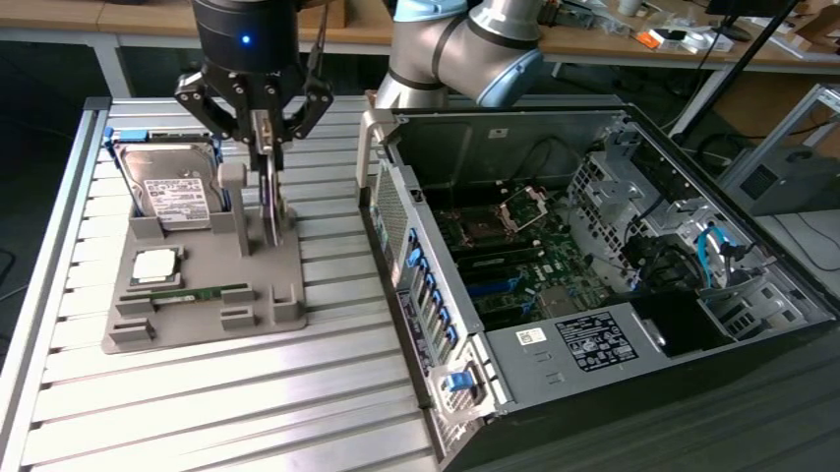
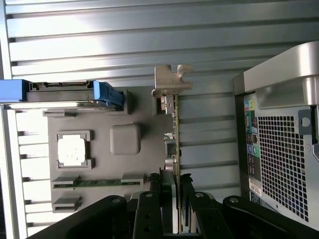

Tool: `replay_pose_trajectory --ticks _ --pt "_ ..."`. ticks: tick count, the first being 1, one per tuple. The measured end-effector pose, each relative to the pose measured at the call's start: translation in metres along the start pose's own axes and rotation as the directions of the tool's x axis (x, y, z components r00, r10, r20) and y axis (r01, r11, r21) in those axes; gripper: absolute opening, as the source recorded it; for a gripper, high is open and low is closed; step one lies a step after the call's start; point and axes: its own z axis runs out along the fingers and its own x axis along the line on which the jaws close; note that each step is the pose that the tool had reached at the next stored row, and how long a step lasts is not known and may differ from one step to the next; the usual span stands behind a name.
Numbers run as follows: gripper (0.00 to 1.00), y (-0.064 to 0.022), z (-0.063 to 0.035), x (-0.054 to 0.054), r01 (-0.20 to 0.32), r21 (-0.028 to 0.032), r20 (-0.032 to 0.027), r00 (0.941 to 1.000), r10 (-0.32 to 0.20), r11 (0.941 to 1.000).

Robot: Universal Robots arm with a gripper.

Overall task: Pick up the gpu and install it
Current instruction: 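Pick up the gpu and move the gpu toward the slot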

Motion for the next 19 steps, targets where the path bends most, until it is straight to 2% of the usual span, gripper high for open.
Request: replay_pose_trajectory --ticks 11,19 --pt "0.27 0.0005 -0.0119 0.0 0.0 0.0 0.0 1.0 0.0 1.0" --pt "0.27 0.0011 -0.0254 -0.001 0.0 0.0001 0.0 1.0 0.0 1.0"
